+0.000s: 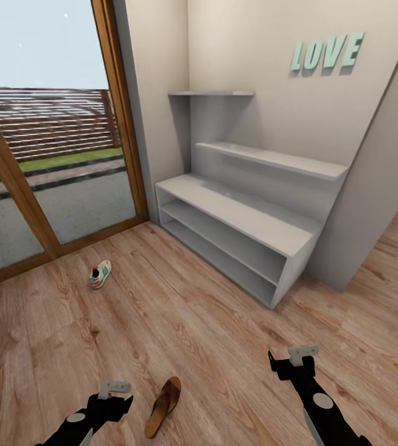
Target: Pick up the two gym shoes and the two sandals from the corridor floor and place them onto the hallstand (shoe rack) in the corridor, making sure they are on the rack and not on the floor. Arrange them so the two gym shoes are next to each other and the two sandals are next to each other.
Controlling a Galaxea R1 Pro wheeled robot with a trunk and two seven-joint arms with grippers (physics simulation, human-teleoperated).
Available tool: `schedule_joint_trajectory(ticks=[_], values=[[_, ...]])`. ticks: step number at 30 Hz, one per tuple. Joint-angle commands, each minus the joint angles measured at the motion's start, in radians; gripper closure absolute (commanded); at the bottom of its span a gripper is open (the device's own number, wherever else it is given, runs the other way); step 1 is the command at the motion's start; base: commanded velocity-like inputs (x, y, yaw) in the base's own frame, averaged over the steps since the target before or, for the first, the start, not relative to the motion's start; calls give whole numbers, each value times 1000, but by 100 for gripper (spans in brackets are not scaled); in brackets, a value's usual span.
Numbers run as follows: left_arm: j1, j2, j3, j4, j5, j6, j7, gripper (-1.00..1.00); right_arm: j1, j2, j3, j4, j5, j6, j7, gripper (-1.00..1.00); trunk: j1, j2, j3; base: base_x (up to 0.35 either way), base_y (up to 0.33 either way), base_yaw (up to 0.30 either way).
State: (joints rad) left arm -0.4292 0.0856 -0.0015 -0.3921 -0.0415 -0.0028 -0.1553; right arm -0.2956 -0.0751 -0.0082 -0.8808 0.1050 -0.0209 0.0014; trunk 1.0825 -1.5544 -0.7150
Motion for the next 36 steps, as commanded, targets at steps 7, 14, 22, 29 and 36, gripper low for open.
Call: schedule_joint_trajectory(ticks=[7, 14, 22, 29, 36], values=[[0, -1, 2, 2, -5, -1, -3, -100, 0, 0, -1, 0, 11, -2, 0, -100, 0, -1, -8, 0, 0, 0], [0, -1, 3, -7, -5, -2, -3, -100, 0, 0, -2, 0, 11, -2, 0, -100, 0, -1, -18, 0, 0, 0], [0, 0, 3, -9, -4, -2, -3, -100, 0, 0, -2, 0, 12, -2, 0, -100, 31, -57, -54, 0, 0, 0], [0, 0, 3, -8, -5, -2, -3, -100, 0, 0, -2, -1, 12, -2, 0, -100, 58, -106, -78, 0, 0, 0], [0, 0, 3, -8, -5, -2, -3, -100, 0, 0, -2, -1, 11, -2, -2, -100, 84, -155, -100, 0, 0, 0]])
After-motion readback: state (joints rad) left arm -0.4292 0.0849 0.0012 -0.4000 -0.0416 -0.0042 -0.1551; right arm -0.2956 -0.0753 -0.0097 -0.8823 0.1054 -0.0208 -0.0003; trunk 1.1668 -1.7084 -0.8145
